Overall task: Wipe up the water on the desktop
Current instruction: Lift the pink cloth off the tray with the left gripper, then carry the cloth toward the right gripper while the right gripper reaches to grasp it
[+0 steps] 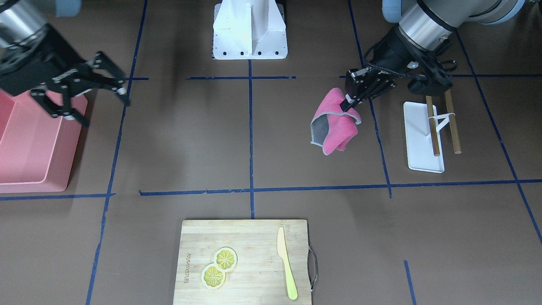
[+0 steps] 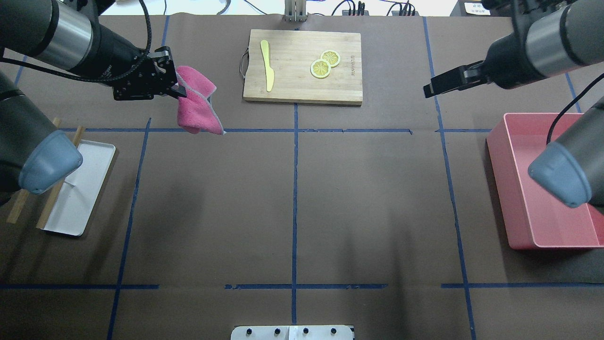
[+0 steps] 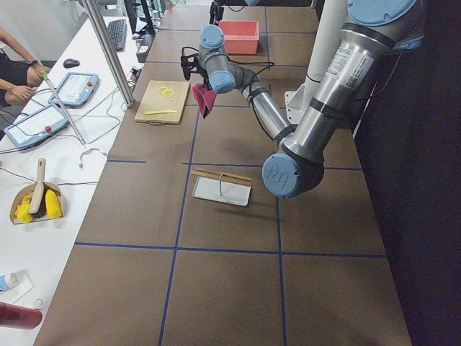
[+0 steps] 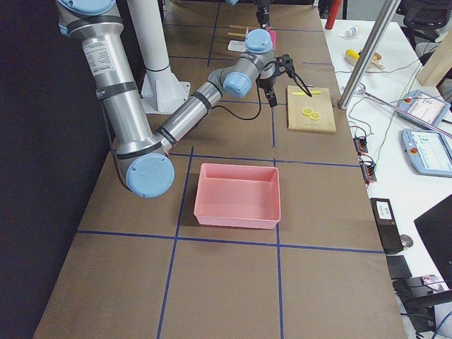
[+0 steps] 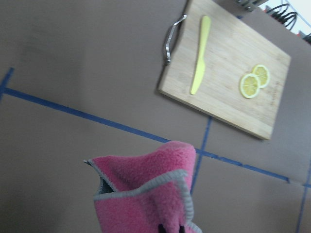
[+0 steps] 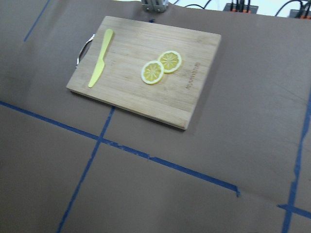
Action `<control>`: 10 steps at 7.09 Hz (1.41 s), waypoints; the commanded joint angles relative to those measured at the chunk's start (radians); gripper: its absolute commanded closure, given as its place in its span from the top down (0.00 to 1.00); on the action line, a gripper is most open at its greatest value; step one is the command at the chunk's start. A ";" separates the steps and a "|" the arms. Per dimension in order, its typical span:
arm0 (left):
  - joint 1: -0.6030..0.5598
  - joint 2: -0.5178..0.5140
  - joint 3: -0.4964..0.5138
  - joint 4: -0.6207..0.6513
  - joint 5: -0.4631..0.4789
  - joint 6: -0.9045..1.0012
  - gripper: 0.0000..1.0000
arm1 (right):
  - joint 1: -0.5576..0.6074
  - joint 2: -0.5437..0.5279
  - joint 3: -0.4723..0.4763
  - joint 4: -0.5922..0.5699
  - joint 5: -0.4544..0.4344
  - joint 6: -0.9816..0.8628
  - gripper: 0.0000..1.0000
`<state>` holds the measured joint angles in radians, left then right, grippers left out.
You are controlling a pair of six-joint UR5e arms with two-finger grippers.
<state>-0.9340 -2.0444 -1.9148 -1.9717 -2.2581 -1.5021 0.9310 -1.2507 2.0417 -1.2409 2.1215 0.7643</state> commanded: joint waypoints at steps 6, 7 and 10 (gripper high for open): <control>0.121 -0.123 0.114 -0.230 -0.103 -0.277 0.00 | -0.487 0.143 -0.011 0.193 -0.463 -0.017 0.99; 0.144 -0.125 0.122 -0.230 -0.103 -0.277 0.00 | -0.492 0.148 -0.012 0.193 -0.465 -0.049 0.99; 0.179 -0.140 0.122 -0.230 -0.101 -0.343 0.00 | -0.500 0.152 -0.015 0.193 -0.483 -0.051 0.98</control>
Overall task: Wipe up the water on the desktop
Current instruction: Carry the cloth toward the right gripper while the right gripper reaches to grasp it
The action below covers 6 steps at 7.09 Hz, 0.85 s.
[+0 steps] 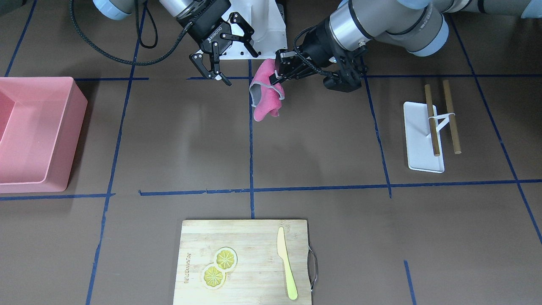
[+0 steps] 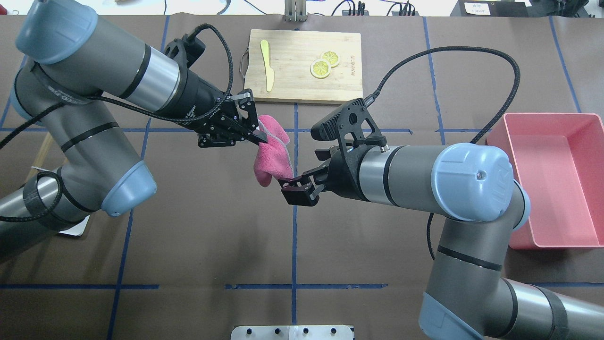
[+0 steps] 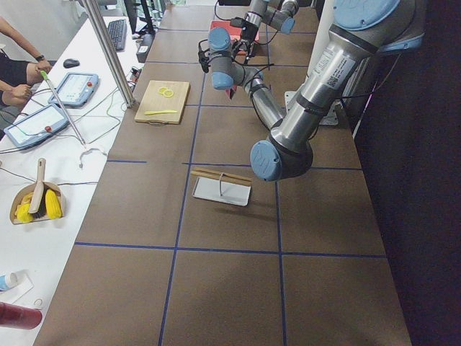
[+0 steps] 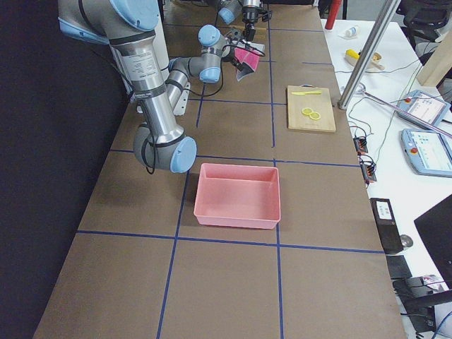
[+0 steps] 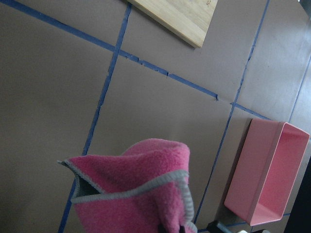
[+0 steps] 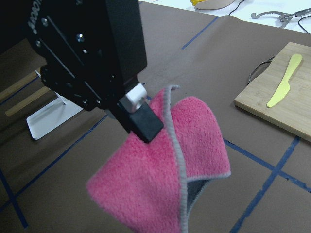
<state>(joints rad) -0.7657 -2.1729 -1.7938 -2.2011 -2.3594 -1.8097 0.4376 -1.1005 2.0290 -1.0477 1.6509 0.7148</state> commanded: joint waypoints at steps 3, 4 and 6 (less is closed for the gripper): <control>0.025 -0.030 0.017 0.000 0.002 -0.042 0.00 | -0.028 0.004 -0.007 0.000 -0.017 0.002 0.98; 0.029 -0.033 0.024 0.000 0.002 -0.042 0.00 | -0.036 0.004 -0.007 0.002 -0.025 0.002 0.98; 0.039 -0.033 0.024 0.000 0.002 -0.040 0.00 | -0.052 0.004 -0.007 0.000 -0.048 0.002 0.98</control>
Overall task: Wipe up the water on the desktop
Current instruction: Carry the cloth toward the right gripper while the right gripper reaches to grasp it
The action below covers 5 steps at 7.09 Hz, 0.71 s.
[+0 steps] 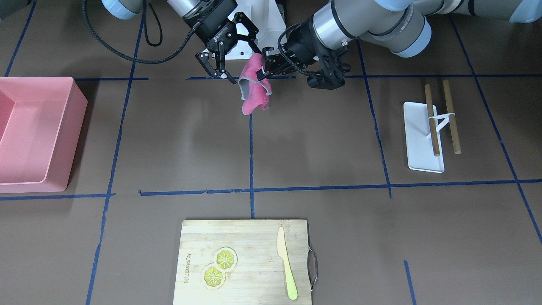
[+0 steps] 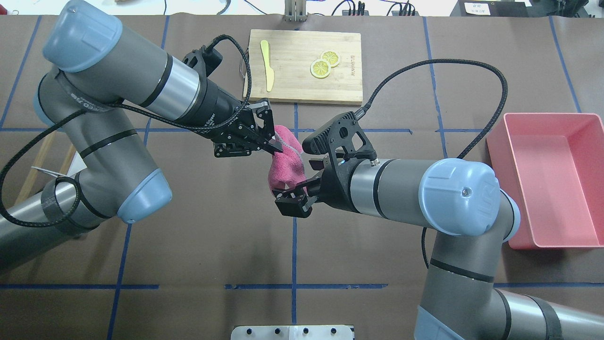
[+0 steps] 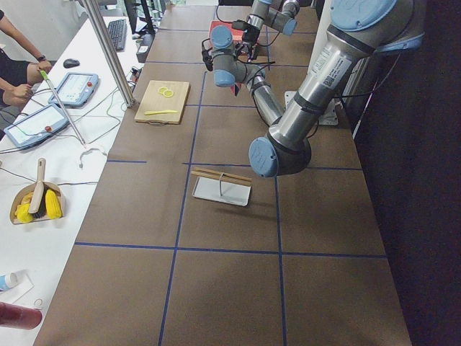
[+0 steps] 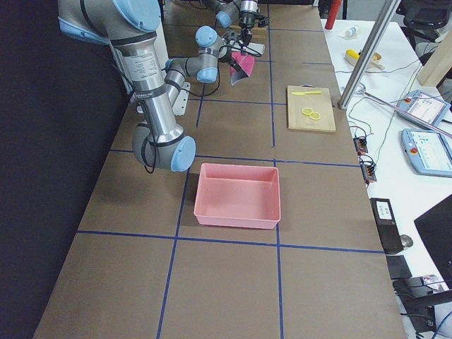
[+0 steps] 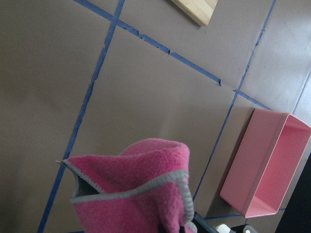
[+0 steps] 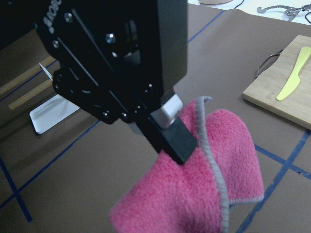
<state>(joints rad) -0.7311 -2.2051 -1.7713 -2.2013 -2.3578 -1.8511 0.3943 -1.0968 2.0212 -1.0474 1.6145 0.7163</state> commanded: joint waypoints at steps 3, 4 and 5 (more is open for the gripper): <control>0.012 0.001 0.003 -0.002 0.002 0.001 0.00 | -0.020 0.000 0.004 0.004 -0.015 0.011 0.60; 0.024 0.001 0.003 -0.015 0.033 0.001 0.00 | -0.018 0.000 0.005 0.016 -0.013 0.011 0.33; 0.033 0.001 0.003 -0.020 0.051 0.001 0.00 | -0.018 -0.002 0.005 0.017 -0.013 0.011 0.12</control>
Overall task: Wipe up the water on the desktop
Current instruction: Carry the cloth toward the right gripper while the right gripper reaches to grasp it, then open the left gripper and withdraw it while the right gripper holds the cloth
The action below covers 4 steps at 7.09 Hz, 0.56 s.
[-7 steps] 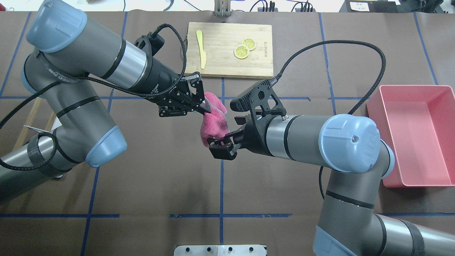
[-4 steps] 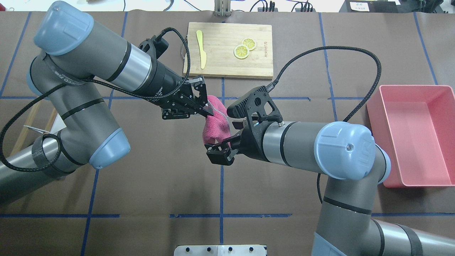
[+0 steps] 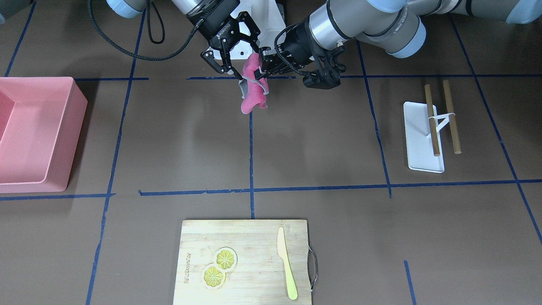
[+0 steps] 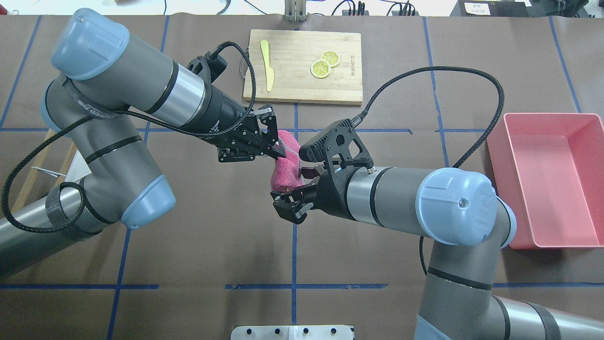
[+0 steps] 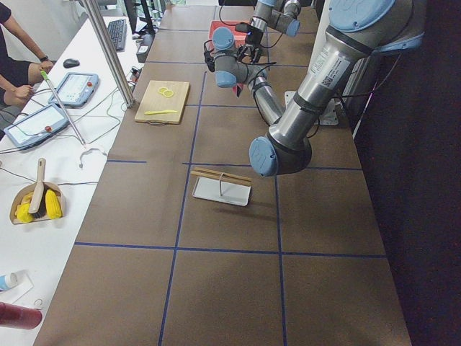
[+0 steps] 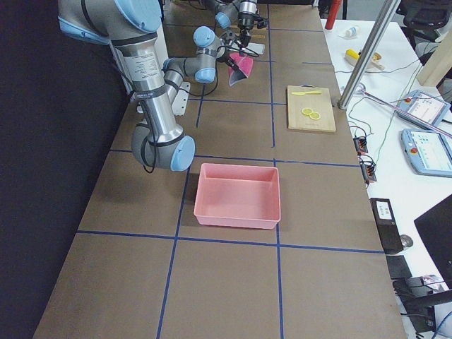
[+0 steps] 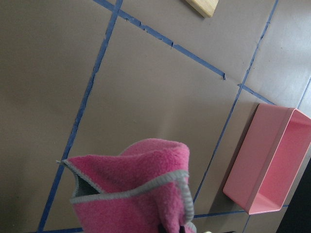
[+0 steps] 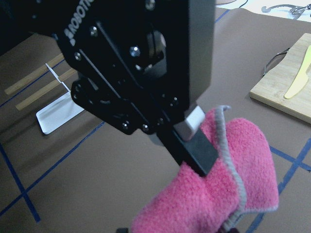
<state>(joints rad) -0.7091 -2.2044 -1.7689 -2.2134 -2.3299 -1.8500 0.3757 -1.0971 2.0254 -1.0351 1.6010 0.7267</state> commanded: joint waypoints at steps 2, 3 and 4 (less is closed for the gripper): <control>0.011 0.002 0.000 -0.009 0.023 0.000 0.00 | 0.000 -0.001 0.001 0.004 0.002 0.002 0.00; 0.011 0.002 0.000 -0.009 0.023 0.000 0.00 | 0.000 -0.001 0.001 0.004 0.002 0.002 0.00; 0.011 0.002 0.000 -0.009 0.023 0.002 0.04 | 0.000 -0.001 0.002 0.004 0.002 0.002 0.00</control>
<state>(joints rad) -0.6982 -2.2029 -1.7687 -2.2226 -2.3074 -1.8496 0.3758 -1.0983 2.0269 -1.0309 1.6029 0.7285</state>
